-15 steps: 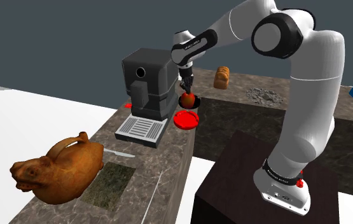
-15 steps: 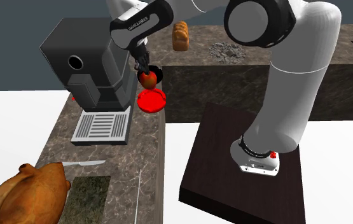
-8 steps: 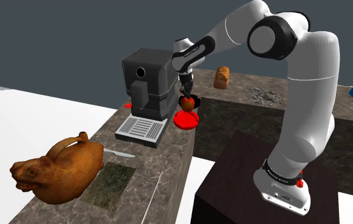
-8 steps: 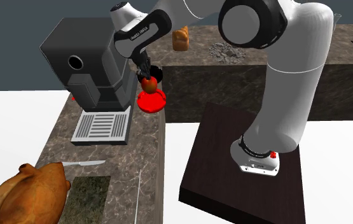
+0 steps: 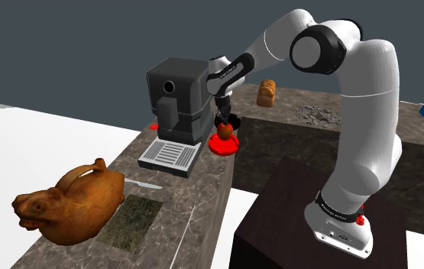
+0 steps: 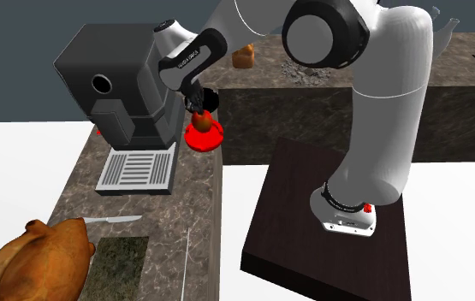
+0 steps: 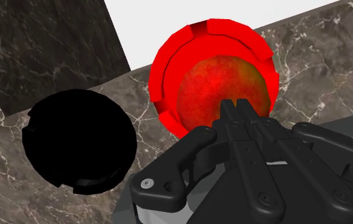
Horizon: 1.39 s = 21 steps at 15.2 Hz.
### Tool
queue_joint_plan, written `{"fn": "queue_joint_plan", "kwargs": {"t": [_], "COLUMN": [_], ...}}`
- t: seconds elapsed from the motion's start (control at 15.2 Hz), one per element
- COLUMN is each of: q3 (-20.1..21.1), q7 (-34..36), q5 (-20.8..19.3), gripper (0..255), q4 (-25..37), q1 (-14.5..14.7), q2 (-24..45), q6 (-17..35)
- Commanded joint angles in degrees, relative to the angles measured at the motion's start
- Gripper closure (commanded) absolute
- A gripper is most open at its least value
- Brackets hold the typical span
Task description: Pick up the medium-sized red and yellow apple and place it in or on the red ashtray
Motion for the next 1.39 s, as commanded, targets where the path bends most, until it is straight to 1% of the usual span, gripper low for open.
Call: {"fn": "queue_joint_plan", "kwargs": {"t": [0.0,0.07,0.59,0.66,0.99,1.25,1.32], "q3": [0.0,0.0,0.0,0.0,0.0,0.14,0.14], "q7": [0.09,0.15,0.15,0.15,0.15,0.06,0.06], "q5": [-0.02,-0.03,-0.03,-0.03,-0.03,0.11,0.11], "gripper": [255,255,255,0,0,0,0], "q4": [-0.43,-0.56,-0.56,-0.56,-0.56,2.59,2.59], "q1": [-0.03,-0.04,-0.04,-0.04,-0.04,0.32,0.32], "q2": [0.92,1.51,1.51,1.51,1.52,-1.63,-1.63], "q6": [1.4,2.11,2.11,2.11,2.11,-4.2,-4.2]}}
